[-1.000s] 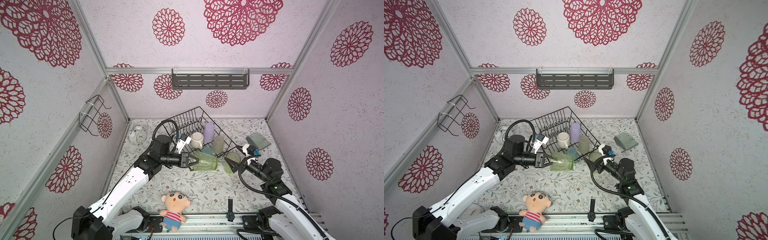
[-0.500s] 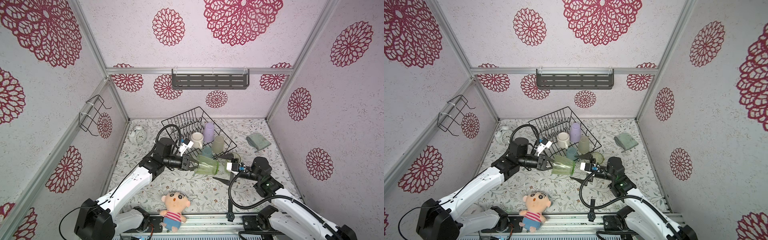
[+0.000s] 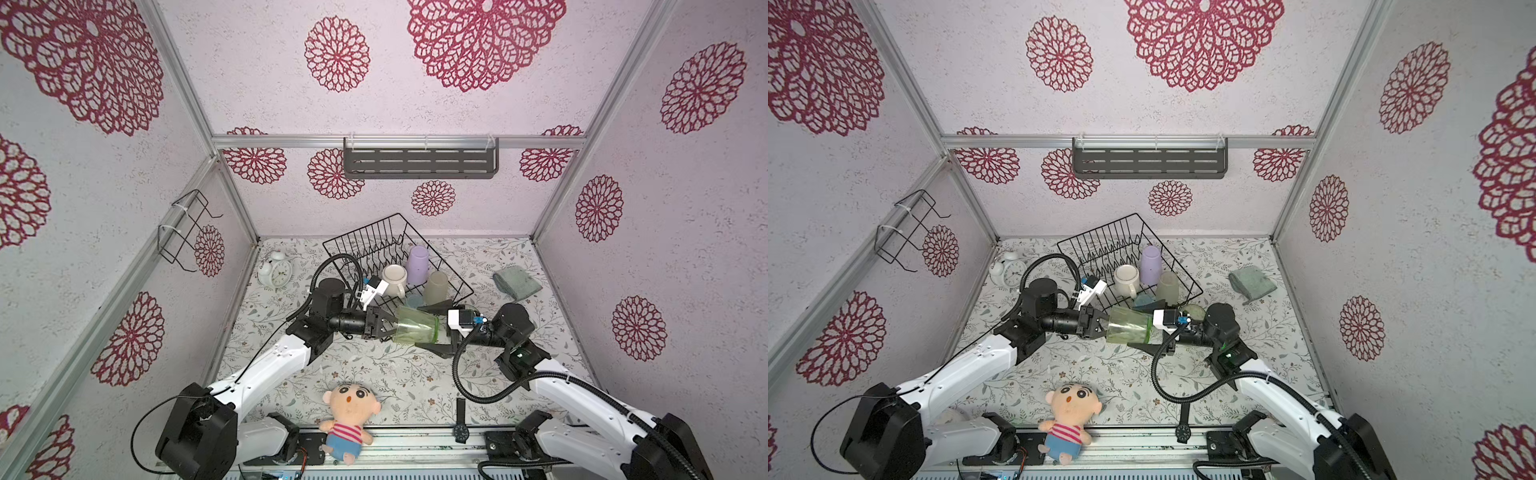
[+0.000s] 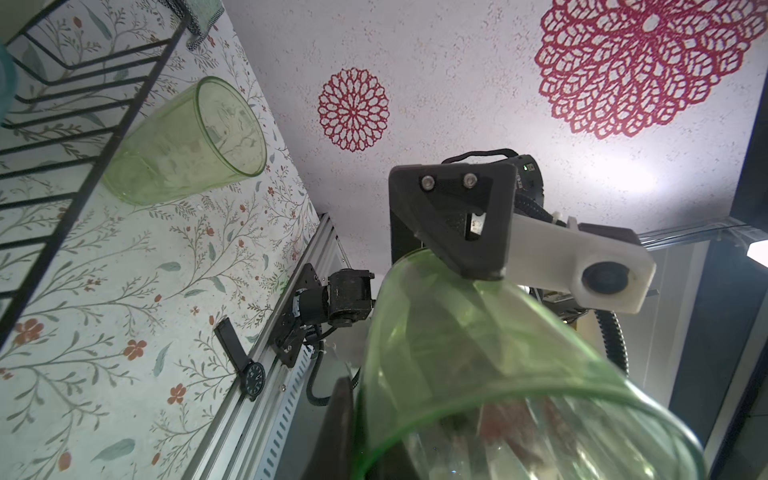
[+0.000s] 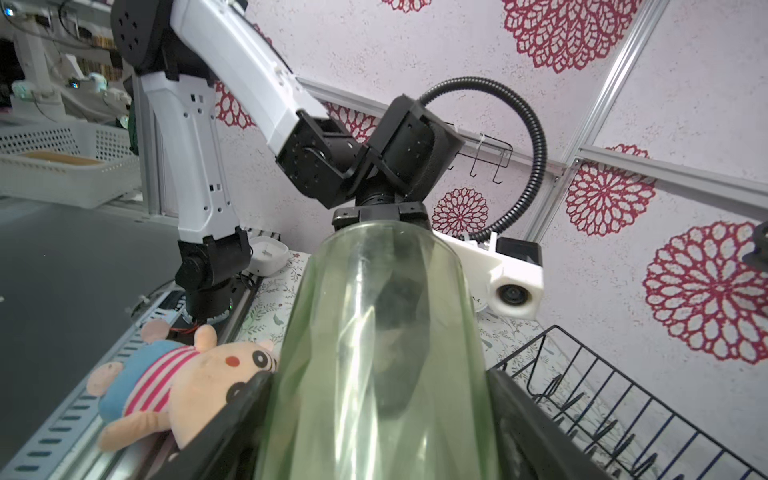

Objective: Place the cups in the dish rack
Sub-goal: 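Bring the right gripper to the bright green cup and close on it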

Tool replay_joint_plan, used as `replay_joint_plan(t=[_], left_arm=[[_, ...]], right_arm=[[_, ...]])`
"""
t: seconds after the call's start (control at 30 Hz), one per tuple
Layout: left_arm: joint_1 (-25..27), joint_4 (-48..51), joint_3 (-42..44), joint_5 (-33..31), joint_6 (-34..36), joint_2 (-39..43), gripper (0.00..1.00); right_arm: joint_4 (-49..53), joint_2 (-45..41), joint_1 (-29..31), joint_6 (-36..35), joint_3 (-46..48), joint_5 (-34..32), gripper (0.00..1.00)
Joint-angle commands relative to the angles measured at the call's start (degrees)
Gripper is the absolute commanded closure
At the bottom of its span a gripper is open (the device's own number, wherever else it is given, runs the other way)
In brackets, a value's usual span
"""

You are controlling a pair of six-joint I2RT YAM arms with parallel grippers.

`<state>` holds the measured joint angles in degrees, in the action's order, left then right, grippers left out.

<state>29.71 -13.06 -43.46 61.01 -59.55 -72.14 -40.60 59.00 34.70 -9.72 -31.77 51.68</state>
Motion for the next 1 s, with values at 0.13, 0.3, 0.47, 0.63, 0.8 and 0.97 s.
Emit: replay_joint_plan(t=[0.13, 0.3, 0.47, 0.63, 0.8, 0.97], left_arm=[[-0.3, -16.3, 1.6, 2.9, -7.7, 0.1, 1.00], [-0.4, -17.3, 2.0, 2.7, -8.0, 0.3, 1.00], [-0.5, -18.3, 2.2, 2.8, -8.4, -0.3, 1.00], [-0.6, -20.7, 2.6, 2.8, -9.8, -0.5, 1.00], [-1.2, -21.1, 2.6, 2.4, -10.0, -0.7, 0.75], [-6.1, -21.2, 5.3, 0.7, -11.4, 0.4, 0.55]], right_arm=[[-9.3, 2.8, 0.4, 7.7, -1.5, -1.7, 0.24], [-17.1, 5.4, 1.0, 11.8, 0.0, -3.5, 0.18], [-18.5, 7.4, 2.1, 12.5, -0.6, -3.2, 0.20], [-18.0, 8.5, 2.4, 13.0, -1.7, -3.7, 0.29], [-16.4, 9.8, 2.4, 13.3, -3.3, -4.7, 0.38], [-12.4, 10.3, 2.4, 12.0, -4.8, -8.0, 0.43]])
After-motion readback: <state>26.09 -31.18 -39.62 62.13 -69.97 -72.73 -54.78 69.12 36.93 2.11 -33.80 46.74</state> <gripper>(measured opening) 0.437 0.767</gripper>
